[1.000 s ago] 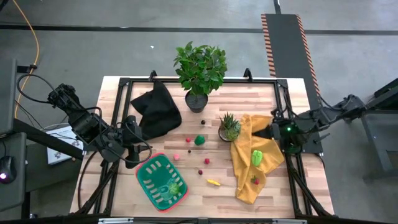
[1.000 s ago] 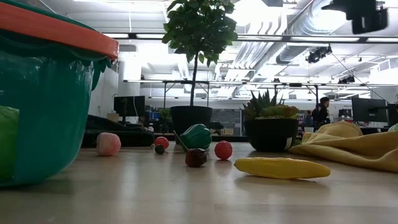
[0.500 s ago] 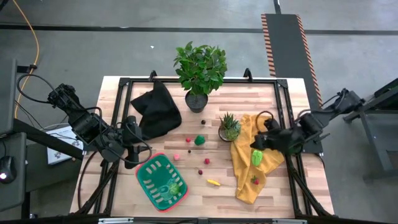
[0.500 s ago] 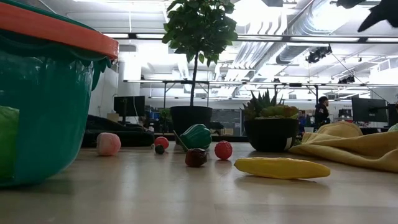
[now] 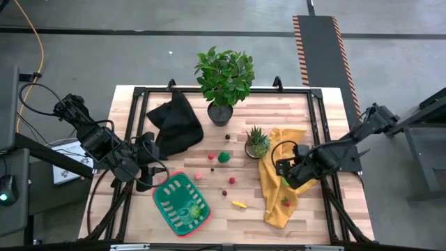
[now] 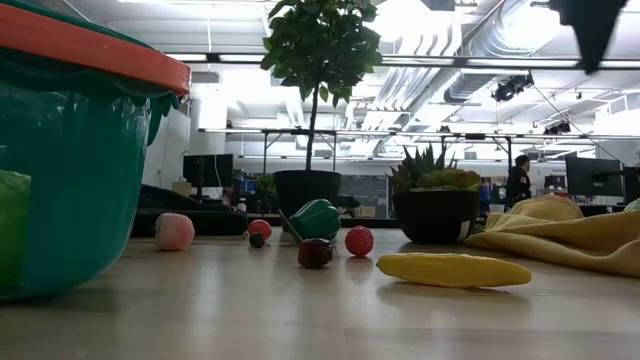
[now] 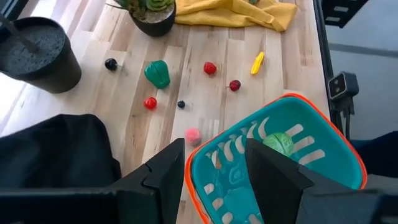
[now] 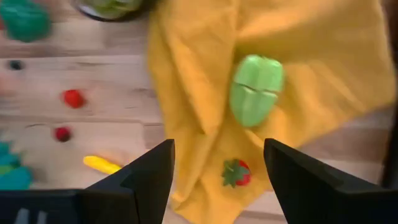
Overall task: Pick and placing Produce into tupperware
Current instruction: Put the green starfruit into the blue basket
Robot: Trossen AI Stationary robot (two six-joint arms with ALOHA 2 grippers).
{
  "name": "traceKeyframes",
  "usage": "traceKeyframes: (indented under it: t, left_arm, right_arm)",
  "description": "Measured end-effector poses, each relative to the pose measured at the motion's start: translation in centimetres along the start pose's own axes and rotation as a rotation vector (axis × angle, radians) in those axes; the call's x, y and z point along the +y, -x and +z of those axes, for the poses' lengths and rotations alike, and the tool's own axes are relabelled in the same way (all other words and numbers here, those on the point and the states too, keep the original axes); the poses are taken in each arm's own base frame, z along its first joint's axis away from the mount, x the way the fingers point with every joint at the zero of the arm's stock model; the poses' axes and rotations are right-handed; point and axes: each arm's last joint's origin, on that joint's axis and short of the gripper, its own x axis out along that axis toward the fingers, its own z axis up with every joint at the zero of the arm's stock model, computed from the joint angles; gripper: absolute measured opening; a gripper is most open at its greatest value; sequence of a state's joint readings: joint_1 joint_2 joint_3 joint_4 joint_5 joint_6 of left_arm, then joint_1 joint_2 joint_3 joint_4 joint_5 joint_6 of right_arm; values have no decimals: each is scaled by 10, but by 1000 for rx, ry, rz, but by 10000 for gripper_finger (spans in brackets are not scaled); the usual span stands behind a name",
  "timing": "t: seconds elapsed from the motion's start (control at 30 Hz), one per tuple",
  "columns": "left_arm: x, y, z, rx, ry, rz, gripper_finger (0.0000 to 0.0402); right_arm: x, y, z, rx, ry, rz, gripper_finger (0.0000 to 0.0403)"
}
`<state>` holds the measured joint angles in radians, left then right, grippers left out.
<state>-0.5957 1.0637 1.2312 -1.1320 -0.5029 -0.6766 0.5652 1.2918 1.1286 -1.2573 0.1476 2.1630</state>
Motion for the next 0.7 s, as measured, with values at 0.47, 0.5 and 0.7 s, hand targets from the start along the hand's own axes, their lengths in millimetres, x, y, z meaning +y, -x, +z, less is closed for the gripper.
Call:
traceKeyframes:
  t: [0.47, 0.5, 0.7]
  left_arm:
    - [-2, 0, -2, 50, -68, -66, 156]
    - [-2, 0, -2, 53, -67, -69, 156]
    - [-2, 0, -2, 63, -68, -82, 156]
  right_arm:
    - [-14, -49, -2, 61, -134, -86, 238]
    - [-14, -53, -1, 63, -139, -85, 238]
    - [-19, -72, 4, 74, -171, -97, 238]
